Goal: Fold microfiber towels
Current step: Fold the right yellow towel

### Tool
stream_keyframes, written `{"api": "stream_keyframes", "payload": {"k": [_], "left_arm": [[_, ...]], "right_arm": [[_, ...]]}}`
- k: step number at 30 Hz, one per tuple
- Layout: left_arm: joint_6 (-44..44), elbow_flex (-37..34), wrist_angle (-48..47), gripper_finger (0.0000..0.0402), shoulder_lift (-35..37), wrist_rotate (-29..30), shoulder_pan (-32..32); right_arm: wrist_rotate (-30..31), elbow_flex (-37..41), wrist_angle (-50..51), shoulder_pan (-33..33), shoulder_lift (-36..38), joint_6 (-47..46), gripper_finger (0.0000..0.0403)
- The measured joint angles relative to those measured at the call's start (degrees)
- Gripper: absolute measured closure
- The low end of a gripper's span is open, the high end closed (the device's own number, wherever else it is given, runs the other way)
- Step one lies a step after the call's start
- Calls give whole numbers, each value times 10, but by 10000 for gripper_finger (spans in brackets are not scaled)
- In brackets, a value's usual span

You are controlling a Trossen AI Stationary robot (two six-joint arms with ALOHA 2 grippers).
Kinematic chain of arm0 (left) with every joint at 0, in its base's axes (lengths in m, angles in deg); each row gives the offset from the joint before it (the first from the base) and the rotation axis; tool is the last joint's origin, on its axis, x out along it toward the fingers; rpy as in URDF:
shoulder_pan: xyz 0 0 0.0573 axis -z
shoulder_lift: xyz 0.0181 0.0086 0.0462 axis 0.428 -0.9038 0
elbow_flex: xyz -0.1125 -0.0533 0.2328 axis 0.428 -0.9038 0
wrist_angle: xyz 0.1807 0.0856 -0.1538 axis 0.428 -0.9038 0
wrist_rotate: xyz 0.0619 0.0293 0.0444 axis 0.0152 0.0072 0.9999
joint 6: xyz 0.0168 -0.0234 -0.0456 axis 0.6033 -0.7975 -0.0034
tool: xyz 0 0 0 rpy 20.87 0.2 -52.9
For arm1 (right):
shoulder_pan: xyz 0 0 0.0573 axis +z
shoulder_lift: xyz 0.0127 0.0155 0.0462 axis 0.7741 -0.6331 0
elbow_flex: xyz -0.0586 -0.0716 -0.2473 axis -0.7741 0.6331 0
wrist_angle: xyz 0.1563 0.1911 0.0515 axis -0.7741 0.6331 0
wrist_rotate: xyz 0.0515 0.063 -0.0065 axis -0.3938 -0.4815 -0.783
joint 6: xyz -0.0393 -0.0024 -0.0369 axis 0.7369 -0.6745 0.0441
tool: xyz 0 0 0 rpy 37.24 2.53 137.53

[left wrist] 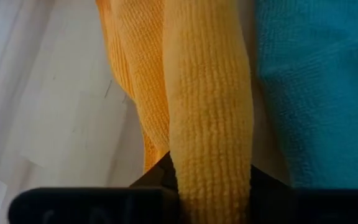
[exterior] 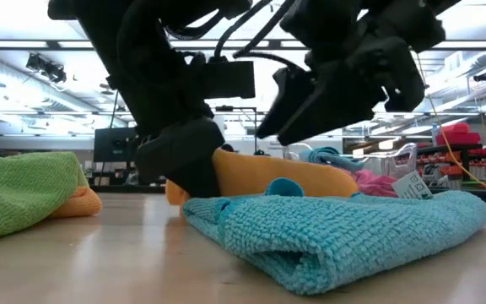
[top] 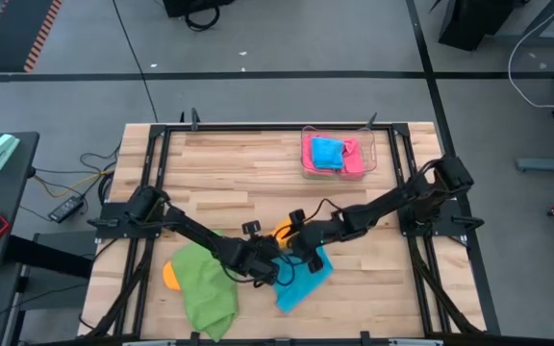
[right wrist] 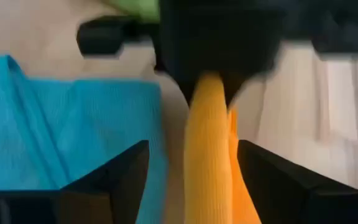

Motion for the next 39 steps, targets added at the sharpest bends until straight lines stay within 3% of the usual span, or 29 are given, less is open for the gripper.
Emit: {"api": "stream_keyframes", "payload": {"k": [8,11,18,23,33,39], "left_arm": [[-35,0,8,346,21,1,1],[-37,0,14,351,28,2,1],[-46,-1,18,347,33,3,2],[-35,-1,22,352,33,3,3],[-30,0,29,349,33,4,3],[-30,0,28,354,33,4,3]], "right_arm": [[59,33,-115,16,-32,50,139],[86,33,-109,11,-34,75,139],[84,33,-78,-8,-34,100,150],[50,33,-46,-32,-34,97,158],[43,32,-71,-31,-77,106,161],[72,32,-74,-28,-82,97,218]]}}
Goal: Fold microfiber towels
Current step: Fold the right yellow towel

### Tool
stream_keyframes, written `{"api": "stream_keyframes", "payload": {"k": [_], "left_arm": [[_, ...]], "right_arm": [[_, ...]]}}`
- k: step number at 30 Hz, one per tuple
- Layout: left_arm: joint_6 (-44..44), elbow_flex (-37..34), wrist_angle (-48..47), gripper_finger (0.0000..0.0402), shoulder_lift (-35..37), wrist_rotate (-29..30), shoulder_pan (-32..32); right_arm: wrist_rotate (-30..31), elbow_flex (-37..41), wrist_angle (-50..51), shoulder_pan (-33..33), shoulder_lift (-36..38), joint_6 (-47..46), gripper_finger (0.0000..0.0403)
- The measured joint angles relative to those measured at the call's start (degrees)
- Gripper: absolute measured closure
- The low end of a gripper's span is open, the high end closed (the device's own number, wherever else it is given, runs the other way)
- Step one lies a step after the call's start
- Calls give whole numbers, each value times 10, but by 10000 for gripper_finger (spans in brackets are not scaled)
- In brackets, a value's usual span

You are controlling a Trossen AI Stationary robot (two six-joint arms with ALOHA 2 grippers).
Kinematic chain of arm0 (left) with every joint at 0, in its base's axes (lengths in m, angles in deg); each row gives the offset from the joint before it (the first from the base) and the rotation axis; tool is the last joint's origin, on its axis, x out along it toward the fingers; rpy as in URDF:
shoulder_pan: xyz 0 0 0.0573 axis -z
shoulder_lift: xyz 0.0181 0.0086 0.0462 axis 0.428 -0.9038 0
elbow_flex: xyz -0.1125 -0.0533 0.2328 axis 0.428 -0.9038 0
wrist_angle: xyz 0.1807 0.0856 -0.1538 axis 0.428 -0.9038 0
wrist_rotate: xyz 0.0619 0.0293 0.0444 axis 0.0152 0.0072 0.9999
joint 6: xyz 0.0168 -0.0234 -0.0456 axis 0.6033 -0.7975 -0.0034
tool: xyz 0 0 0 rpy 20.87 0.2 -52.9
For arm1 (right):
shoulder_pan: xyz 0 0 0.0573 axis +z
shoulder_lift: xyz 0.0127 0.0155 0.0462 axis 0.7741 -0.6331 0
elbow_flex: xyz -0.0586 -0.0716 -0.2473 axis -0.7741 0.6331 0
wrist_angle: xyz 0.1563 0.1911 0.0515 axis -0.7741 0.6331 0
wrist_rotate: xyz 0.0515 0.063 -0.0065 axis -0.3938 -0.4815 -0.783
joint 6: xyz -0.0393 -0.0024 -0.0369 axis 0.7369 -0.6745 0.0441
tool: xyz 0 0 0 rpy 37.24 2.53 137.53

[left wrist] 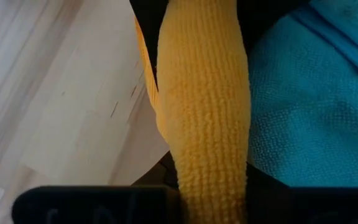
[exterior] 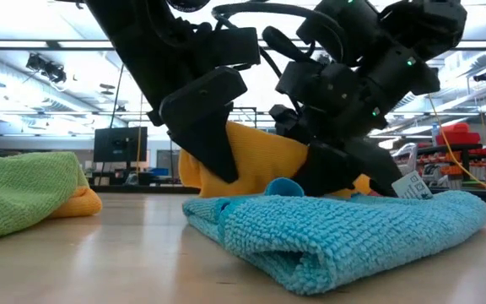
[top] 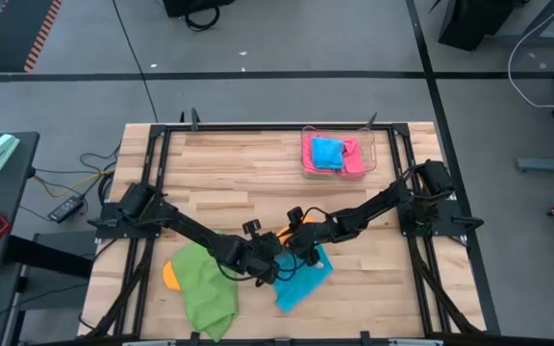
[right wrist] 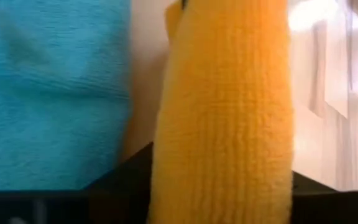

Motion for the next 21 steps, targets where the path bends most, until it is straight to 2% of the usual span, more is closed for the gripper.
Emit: {"api": "stream_keyframes", "payload": {"k": [6,9,14,19,21], "left_arm": [[1,0,0,343,0,1,0],[3,0,0,327,0,7,2],[9,0,-41,280,18,30,17],[-24,0,-120,244,41,78,38],[-24,0,-118,238,42,92,44]], "right_arm": [[2,0,3,-6,0,4,321],[2,0,9,-6,3,13,356],[15,0,62,-11,28,7,363],[37,0,163,-39,100,-33,364],[38,0,209,-59,137,-65,364]]}}
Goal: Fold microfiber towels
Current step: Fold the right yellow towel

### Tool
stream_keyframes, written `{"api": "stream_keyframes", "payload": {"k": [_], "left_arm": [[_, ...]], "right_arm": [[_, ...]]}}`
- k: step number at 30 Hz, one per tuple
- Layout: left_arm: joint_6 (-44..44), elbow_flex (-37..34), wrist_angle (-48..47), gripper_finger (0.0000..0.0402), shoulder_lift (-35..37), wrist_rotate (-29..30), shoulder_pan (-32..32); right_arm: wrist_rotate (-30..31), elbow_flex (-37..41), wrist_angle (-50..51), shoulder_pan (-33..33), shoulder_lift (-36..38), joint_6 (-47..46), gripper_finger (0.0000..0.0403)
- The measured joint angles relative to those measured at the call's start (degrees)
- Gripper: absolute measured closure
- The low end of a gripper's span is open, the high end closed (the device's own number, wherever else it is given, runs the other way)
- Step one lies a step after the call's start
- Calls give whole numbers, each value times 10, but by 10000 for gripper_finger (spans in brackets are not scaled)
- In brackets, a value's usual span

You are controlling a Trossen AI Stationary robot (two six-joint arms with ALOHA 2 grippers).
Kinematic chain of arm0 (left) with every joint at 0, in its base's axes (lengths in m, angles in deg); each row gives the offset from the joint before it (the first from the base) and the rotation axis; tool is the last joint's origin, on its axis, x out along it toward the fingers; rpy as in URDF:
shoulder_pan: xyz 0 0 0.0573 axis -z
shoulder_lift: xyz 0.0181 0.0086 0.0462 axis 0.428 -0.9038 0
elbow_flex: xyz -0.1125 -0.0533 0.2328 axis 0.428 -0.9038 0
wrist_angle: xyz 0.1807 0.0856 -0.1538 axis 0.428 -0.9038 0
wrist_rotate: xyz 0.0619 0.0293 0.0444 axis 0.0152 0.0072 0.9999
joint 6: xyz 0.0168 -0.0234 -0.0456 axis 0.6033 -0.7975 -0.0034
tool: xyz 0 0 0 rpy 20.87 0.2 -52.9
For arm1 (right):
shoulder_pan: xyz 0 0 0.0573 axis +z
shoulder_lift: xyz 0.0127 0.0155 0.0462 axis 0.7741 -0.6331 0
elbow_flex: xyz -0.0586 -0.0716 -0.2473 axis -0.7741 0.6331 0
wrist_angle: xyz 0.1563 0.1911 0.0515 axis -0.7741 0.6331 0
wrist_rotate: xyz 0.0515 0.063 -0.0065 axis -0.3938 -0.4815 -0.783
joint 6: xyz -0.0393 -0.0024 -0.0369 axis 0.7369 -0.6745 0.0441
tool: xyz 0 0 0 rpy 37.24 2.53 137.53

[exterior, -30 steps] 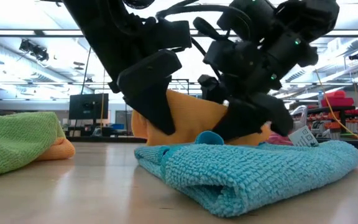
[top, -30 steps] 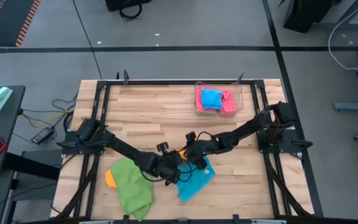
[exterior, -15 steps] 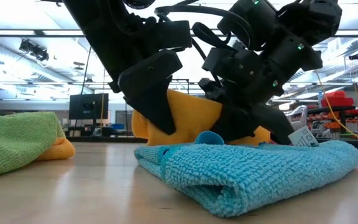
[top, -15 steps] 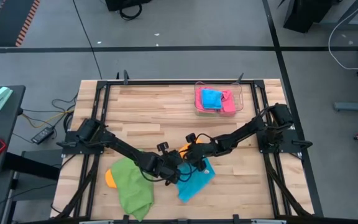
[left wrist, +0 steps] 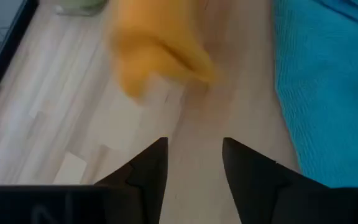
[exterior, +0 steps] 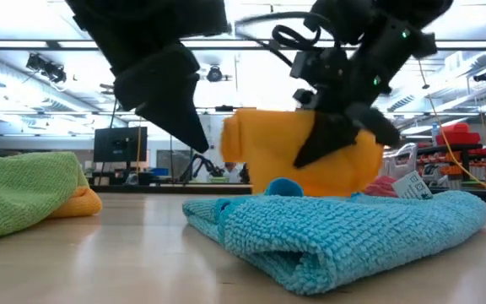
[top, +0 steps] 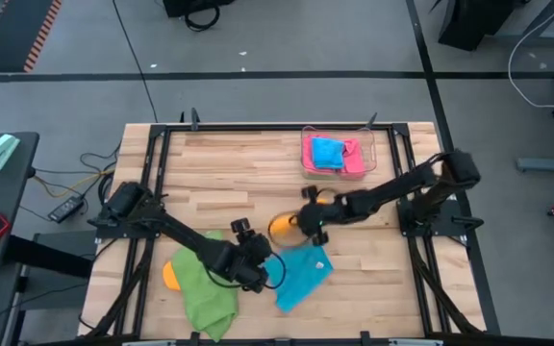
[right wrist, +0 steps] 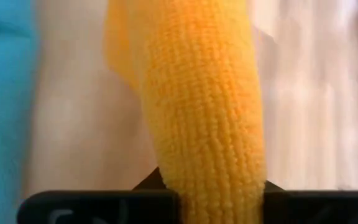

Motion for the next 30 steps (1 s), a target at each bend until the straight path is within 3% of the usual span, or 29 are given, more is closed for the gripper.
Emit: {"api": "stream_keyframes", "payload": {"k": [4,9,16,19,22,27,30], "left_arm": [[24,0,15,235,-3,8,6],[43,0,21,245,-9,12,5],[55,-1,21,264,-10,11,4],[75,-1,22,271,-10,11,4],[100,-1,27,277,-10,11,2],[160,-1,47,286,-10,14,0],[191,-1,64,290,-10,15,-8]], "right_arm": [[-16,0,50,-52,61,-81,364],[-83,0,91,-123,105,-242,364],[-282,0,146,-216,174,-382,364],[-332,0,146,-245,207,-439,364],[-330,0,143,-278,241,-476,364],[-257,0,115,-316,279,-512,364],[-254,0,82,-340,281,-518,364]]}}
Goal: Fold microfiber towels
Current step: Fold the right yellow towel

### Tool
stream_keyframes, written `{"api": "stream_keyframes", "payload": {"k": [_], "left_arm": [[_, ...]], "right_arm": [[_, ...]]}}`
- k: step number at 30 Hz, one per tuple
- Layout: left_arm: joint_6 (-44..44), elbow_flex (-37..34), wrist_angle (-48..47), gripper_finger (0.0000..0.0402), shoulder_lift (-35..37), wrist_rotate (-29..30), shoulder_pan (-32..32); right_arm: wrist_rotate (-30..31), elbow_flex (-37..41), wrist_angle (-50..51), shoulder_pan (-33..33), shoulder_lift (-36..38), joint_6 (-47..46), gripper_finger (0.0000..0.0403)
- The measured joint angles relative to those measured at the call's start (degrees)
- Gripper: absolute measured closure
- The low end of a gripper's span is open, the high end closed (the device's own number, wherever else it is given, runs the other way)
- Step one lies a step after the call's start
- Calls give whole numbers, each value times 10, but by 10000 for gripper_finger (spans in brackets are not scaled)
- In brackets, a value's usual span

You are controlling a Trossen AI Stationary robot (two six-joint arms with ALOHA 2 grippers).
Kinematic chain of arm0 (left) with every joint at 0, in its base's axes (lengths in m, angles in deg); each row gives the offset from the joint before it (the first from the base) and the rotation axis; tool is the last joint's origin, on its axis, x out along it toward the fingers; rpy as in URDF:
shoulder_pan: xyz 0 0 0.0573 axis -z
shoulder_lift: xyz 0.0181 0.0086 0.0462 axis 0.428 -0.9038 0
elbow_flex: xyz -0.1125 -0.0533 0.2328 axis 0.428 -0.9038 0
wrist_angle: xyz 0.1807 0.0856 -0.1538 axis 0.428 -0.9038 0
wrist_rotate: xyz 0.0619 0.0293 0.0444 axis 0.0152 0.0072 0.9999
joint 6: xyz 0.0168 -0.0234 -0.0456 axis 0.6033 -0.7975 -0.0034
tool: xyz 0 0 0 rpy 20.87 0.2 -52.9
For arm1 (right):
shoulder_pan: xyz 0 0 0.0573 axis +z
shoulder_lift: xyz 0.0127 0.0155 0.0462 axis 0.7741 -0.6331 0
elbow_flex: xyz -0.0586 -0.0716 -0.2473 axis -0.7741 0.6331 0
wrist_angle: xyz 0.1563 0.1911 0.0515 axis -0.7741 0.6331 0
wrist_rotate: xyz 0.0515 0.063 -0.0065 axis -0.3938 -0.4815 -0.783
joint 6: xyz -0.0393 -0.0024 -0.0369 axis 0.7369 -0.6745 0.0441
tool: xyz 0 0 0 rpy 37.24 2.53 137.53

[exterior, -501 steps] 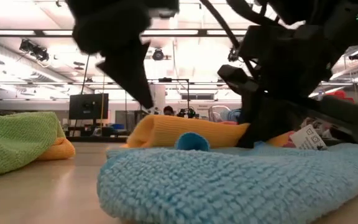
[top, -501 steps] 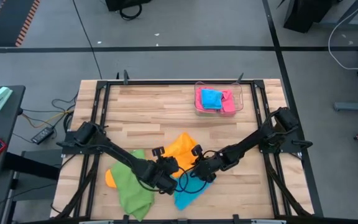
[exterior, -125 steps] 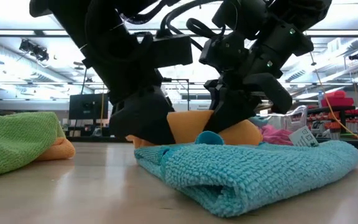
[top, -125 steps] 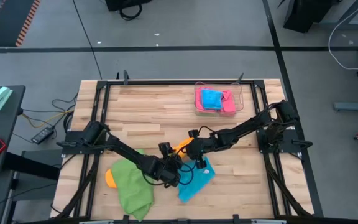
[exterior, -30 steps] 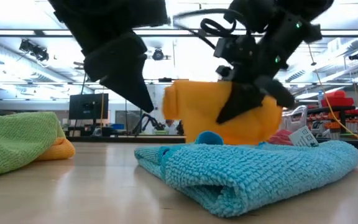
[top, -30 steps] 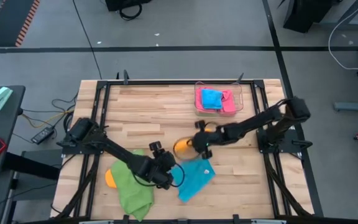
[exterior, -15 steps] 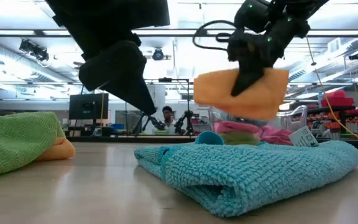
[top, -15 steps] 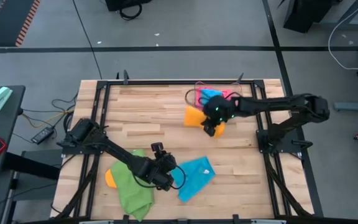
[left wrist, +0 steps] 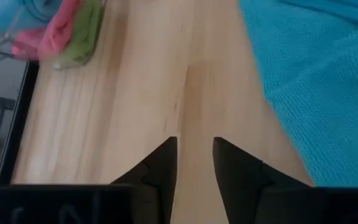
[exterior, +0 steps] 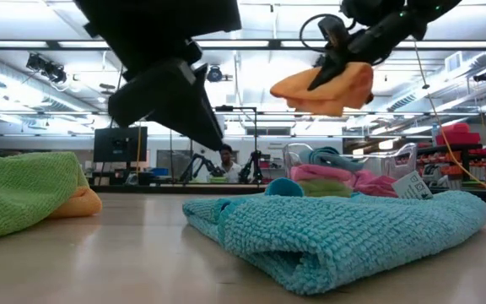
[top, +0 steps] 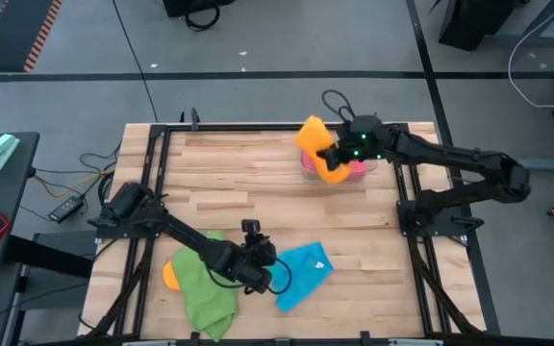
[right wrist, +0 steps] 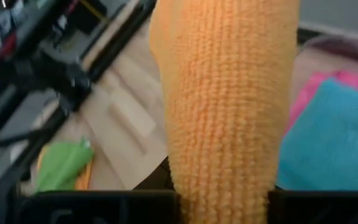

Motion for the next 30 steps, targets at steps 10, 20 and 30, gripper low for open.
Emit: {"api": "stream_keyframes", "payload": {"k": [10,20,30], "left_arm": [[28,0,9,291,0,0,-18],[62,0,20,294,0,0,-24],[145,0,98,294,-1,0,-62]], "right_arm": [[-8,6,15,-88,-2,-14,365],[-9,73,69,-135,80,-42,365],[49,80,189,-134,186,-54,365]]}}
